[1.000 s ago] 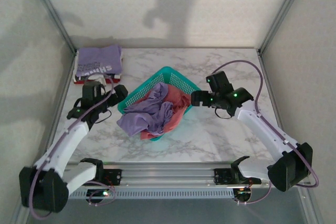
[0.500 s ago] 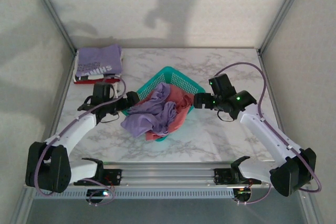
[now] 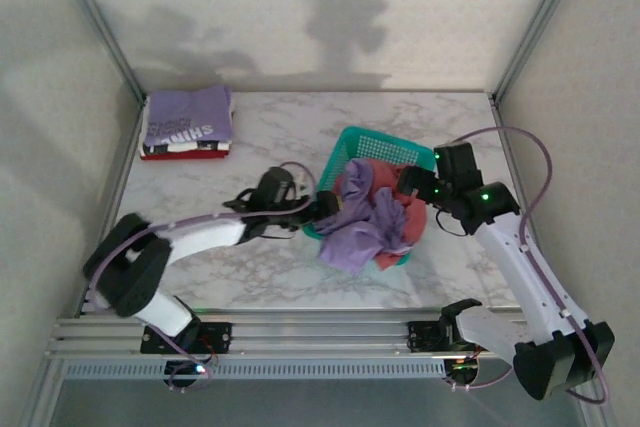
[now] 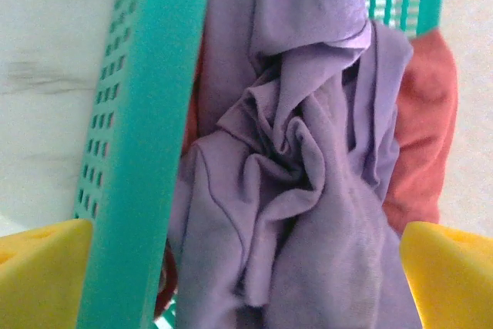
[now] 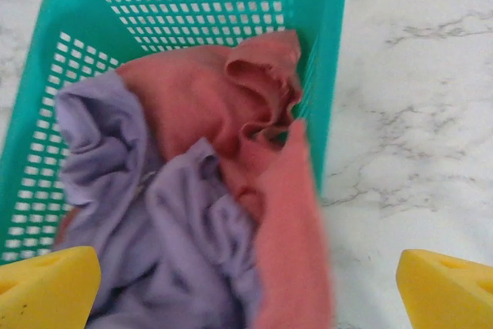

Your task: Fold and stack the t-shirts

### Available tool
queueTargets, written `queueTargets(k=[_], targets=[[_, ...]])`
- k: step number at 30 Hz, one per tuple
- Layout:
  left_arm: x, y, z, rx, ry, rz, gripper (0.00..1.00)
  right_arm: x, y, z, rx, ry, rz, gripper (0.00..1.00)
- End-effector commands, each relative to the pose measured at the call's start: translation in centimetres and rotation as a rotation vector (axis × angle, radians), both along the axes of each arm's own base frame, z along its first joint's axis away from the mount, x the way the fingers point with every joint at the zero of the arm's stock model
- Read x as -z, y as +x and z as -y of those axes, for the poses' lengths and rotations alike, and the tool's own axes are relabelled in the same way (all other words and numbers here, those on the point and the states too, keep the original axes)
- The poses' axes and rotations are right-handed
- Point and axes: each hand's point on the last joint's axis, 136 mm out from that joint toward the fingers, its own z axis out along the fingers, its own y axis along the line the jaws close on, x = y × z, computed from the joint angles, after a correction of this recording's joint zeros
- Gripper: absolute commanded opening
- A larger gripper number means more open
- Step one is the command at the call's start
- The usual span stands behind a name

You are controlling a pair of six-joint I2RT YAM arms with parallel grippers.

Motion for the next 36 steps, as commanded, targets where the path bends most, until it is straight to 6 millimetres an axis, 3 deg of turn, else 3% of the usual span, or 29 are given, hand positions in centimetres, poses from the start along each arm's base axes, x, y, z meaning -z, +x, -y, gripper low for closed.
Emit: queueTargets(k=[1,4,8,11,14,16,19,23,25,31,36], targets=[[-5.1,2.1,5.7,-0.001,-0.141,0.115,1.0,0.6,-1.2,2.2,0.087,-0.002,-0.088,0.99],[-6.0,3.3,9.0,0.008,-0.217,0.117,1.0,0.5,-1.5,3.8,0.139,0.01,-0.109,0.99],[-5.0,3.7,14.1,0.081,-0.291,0.063,1.0,0.2,-1.2,4.1,0.181,0.109,-0.072,0.99],[-5.4,4.3,17.3,0.109,-0.406,0.03,1.0,0.8,-1.1,4.6,0.202,0.106,-0.104,0.99],[-6.5,5.3,18.8,0.125,-0.366,0.08,0.99,2.1,-1.3,6.1,0.291,0.091,-0.179,0.99],[-7.4,6.3,18.5,0.11,-0.302,0.123,1.0,2.7,-1.2,7.1,0.333,0.069,-0.203,0.99],[-7.5,7.5,16.3,0.064,-0.169,0.154,1.0,3.8,-0.2,8.0,0.373,0.086,-0.206,0.99],[-6.9,9.5,10.3,-0.04,0.013,0.187,1.0,6.6,2.0,9.0,0.383,0.044,-0.264,0.99],[-7.5,10.3,7.6,-0.071,0.044,0.2,1.0,8.4,3.0,9.7,0.379,-0.01,-0.329,0.99],[-10.1,10.7,0.9,-0.144,0.13,0.252,1.0,13.7,5.7,10.4,0.317,-0.11,-0.482,0.99],[-8.6,10.6,-5.9,-0.228,0.197,0.225,1.0,16.1,9.3,13.2,0.273,-0.245,-0.538,0.99]])
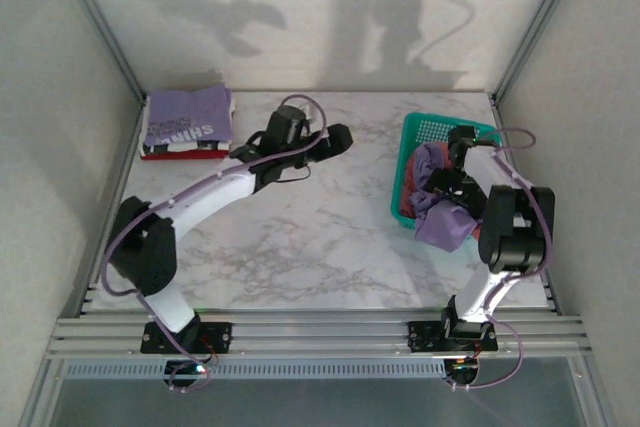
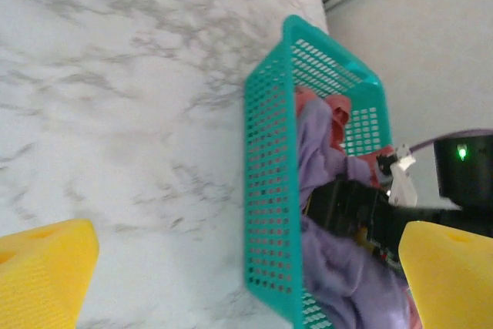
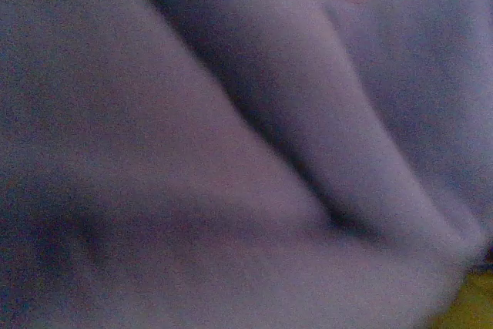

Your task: Fold and stack the t-shirts

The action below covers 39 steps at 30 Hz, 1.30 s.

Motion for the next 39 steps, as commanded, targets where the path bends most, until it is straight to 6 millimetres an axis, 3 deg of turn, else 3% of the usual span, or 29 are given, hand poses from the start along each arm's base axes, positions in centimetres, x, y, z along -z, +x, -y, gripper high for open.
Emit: queueTargets(k=[1,5,8,15,21,29,35,39], targets=[[3.0,-0.7,-5.1,-0.059,0.098,-0.061,1.0,0.2,3.3,3.0,-0.065,-0.091,0.006,0.99],[3.1,-1.1,-8.6,-0.101,0.134,-0.071,1.0,1.0,6.4,4.1,-0.124,-0.056,0.005,0.99],[3.4,-1.4,-10.0,-0.118,0.16,-0.087,1.0,1.2,8.4,4.6,-0.192,-0.029,0.019,0.99],[4.9,-1.7,-10.5,-0.138,0.158,-0.124,1.0,0.9,12.5,7.6,-0.226,-0.058,0.065,0.99],[4.8,-1.5,-10.5,-0.154,0.155,-0.123,1.0,-2.5,14.6,8.3,-0.228,-0.111,0.157,0.99],[2.4,-2.0,-10.7,-0.175,0.106,-0.076,1.0,-10.6,11.8,5.5,-0.218,-0.062,0.246,0.99],[1.7,-2.5,-10.8,-0.173,0.097,-0.064,1.0,-13.6,7.3,4.7,-0.114,-0.055,0.177,0.99],[2.1,-3.1,-10.8,-0.17,0.079,-0.062,1.0,-13.7,4.0,4.3,-0.07,-0.055,0.148,0.99]])
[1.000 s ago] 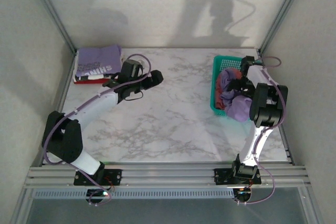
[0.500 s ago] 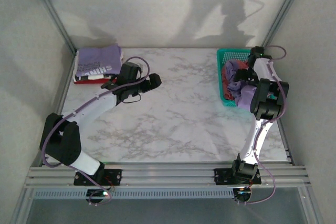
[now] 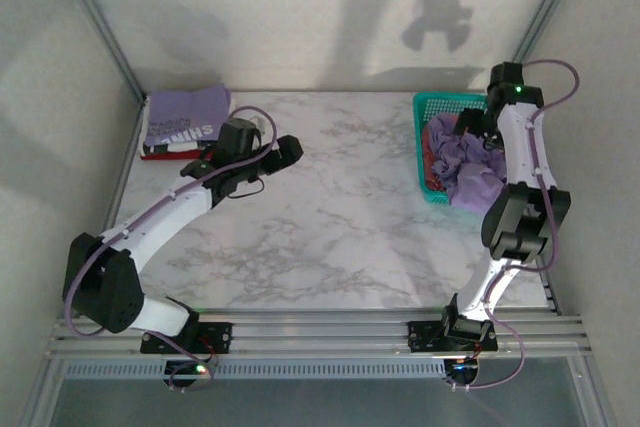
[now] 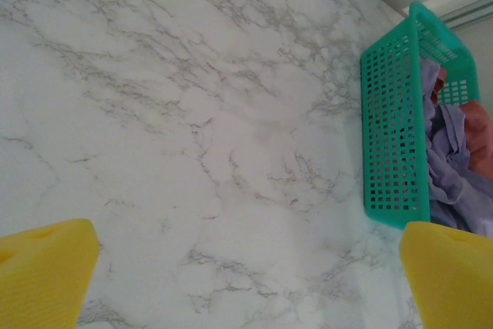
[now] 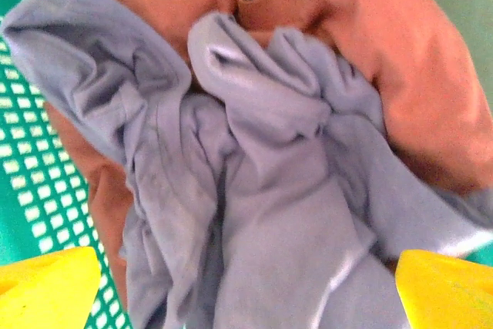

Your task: Fold and stack the t-shirts

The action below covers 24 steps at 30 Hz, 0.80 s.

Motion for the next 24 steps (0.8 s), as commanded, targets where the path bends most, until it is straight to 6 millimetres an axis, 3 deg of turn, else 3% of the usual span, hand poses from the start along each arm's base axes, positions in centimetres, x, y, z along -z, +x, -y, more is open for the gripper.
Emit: queueTargets(k=[1,4,9,14,16,24], targets=[[0.2,-0.8,0.0,-0.006,-0.015,0.008,0.99,1.5,-4.5,-0.7,0.065,0.032,-0.116,0.99],[1.0,-1.2,0.0,0.0,-0.023,0.0,1.0,4.5,-4.7,-1.2,0.066,0.086,-0.127,0.99],[1.5,-1.6,0.6,0.031,-0.018,-0.018,1.0,11.8,-1.8,0.8,0.082,0.118,-0.248,0.99],[1.8,-1.7,0.1,0.013,-0.001,-0.011,1.0,16.0,-0.4,1.9,0.068,0.073,-0.327,0.99],[2.3,-1.8,0.1,0.004,-0.007,-0.02,1.0,17.6,1.1,2.5,0.059,0.055,-0.339,0.99],[3.7,-1.9,0.1,0.011,0.024,-0.06,1.0,18.4,6.3,4.1,0.019,0.021,-0.297,0.99]])
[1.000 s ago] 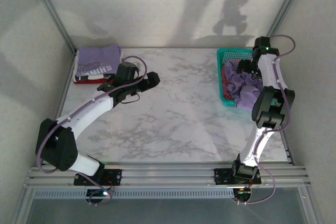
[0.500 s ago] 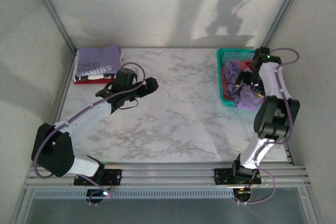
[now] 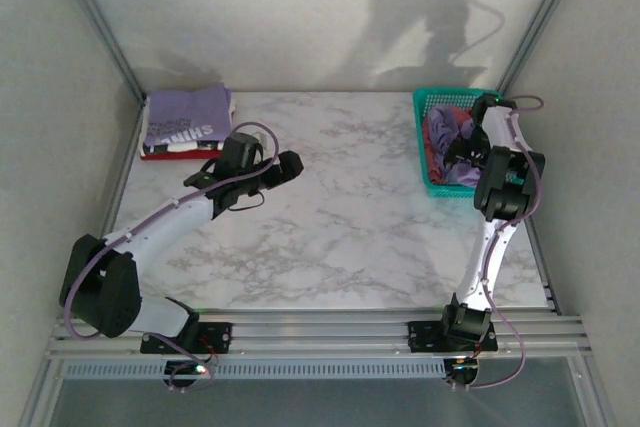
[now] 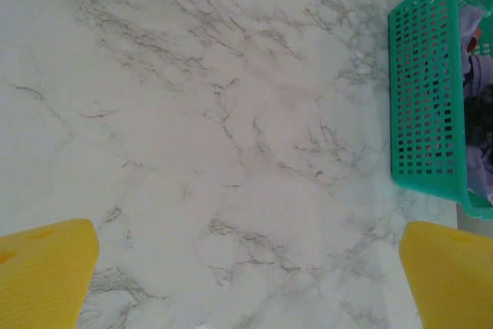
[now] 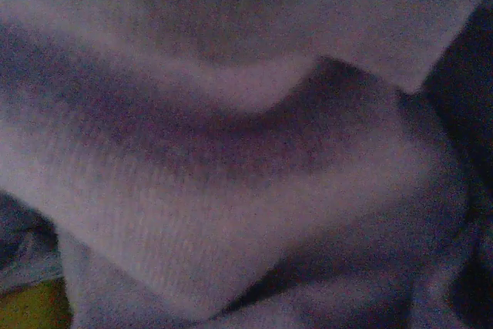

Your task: Fold and stack the t-shirts

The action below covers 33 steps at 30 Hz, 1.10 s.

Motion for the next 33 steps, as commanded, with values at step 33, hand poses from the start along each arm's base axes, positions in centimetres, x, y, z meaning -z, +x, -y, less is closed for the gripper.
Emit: queueTargets(k=[33], targets=[[-0.7,-3.5,0.6,-0.027,-0.048,0.034,1.0,-11.6,-6.3,-4.4,-0.087,0.003,0.186,0.71]])
